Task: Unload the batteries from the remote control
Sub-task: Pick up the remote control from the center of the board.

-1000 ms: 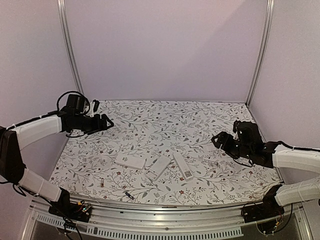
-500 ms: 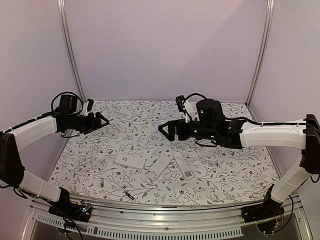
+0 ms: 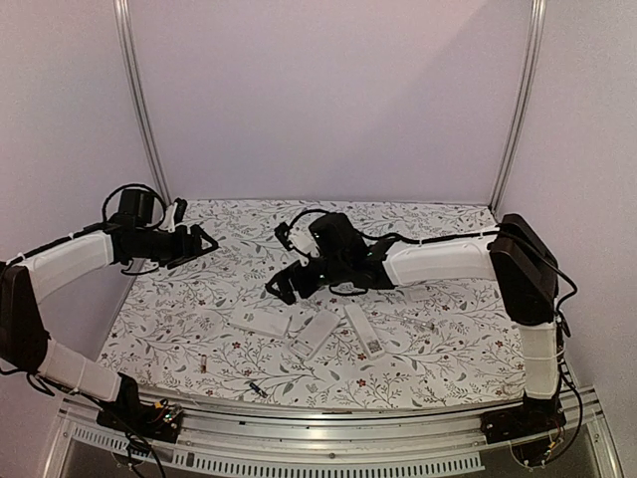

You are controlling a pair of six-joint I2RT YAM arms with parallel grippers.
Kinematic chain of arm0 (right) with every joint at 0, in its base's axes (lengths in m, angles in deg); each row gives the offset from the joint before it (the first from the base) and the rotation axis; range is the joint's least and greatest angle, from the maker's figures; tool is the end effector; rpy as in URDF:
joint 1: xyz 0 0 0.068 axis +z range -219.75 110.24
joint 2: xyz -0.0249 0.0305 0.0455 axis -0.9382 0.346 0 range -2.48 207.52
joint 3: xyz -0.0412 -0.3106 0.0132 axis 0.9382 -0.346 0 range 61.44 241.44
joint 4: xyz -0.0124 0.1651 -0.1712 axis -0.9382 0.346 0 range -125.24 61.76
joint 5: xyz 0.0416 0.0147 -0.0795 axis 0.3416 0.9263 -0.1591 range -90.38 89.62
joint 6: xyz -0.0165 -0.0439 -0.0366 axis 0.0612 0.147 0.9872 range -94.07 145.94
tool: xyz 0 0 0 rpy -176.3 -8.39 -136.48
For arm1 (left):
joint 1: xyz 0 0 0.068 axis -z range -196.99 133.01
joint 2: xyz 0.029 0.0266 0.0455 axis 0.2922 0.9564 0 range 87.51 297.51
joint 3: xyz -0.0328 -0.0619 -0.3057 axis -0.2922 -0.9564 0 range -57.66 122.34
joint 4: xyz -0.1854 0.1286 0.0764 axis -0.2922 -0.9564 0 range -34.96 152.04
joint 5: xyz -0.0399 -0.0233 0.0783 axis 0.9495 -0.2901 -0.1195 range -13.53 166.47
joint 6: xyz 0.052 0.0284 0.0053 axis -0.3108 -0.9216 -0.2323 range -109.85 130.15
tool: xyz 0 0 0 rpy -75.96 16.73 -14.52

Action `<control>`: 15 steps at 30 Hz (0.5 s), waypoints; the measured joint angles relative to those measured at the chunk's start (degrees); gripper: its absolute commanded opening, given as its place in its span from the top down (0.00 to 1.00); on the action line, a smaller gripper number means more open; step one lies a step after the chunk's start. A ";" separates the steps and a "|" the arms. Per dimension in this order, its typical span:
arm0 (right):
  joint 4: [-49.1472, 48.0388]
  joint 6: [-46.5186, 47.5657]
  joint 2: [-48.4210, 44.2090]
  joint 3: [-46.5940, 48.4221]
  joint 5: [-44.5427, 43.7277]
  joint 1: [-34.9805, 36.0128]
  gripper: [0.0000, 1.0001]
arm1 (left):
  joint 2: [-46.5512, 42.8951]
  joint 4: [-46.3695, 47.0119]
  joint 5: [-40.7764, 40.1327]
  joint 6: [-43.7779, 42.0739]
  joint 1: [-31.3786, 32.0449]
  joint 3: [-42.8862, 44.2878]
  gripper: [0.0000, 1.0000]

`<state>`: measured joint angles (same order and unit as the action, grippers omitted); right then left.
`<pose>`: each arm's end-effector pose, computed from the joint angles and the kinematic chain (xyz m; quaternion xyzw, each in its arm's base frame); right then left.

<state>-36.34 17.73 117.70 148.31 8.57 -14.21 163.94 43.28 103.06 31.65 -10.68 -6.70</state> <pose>0.2715 0.4075 0.2450 -0.3849 0.7843 0.3124 0.3731 0.2499 -0.0473 0.2917 -0.0298 0.9005 -0.2966 0.3165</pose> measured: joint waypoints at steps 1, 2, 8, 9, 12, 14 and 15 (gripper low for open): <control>0.50 0.72 1.42 1.16 -0.02 0.37 0.01 | 0.00 0.00 0.04 0.00 0.00 0.00 0.18; 1.18 1.68 2.99 2.49 -0.07 0.76 0.01 | 0.02 0.00 0.13 0.02 0.00 -0.02 0.18; 4.20 5.75 10.03 6.71 -0.15 3.26 0.01 | 0.11 0.02 1.33 0.11 0.00 -0.02 0.18; 4.68 6.40 10.78 7.08 -0.20 3.58 0.01 | 0.13 0.02 1.51 0.15 0.00 -0.02 0.18; 5.62 8.24 12.63 7.80 -0.26 4.42 0.01 | 0.13 0.02 1.88 0.17 0.00 -0.02 0.18; 6.56 9.20 13.25 7.80 -0.46 4.83 0.01 | 0.15 0.02 2.16 0.17 0.00 -0.02 0.18; 6.91 9.55 13.49 7.80 -0.59 4.92 0.01 | 0.15 0.04 2.29 0.17 0.00 -0.02 0.18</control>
<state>-29.43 27.28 131.19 156.12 7.98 -9.29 164.09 43.32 105.35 31.83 -10.68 -6.72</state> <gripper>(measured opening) 0.989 0.819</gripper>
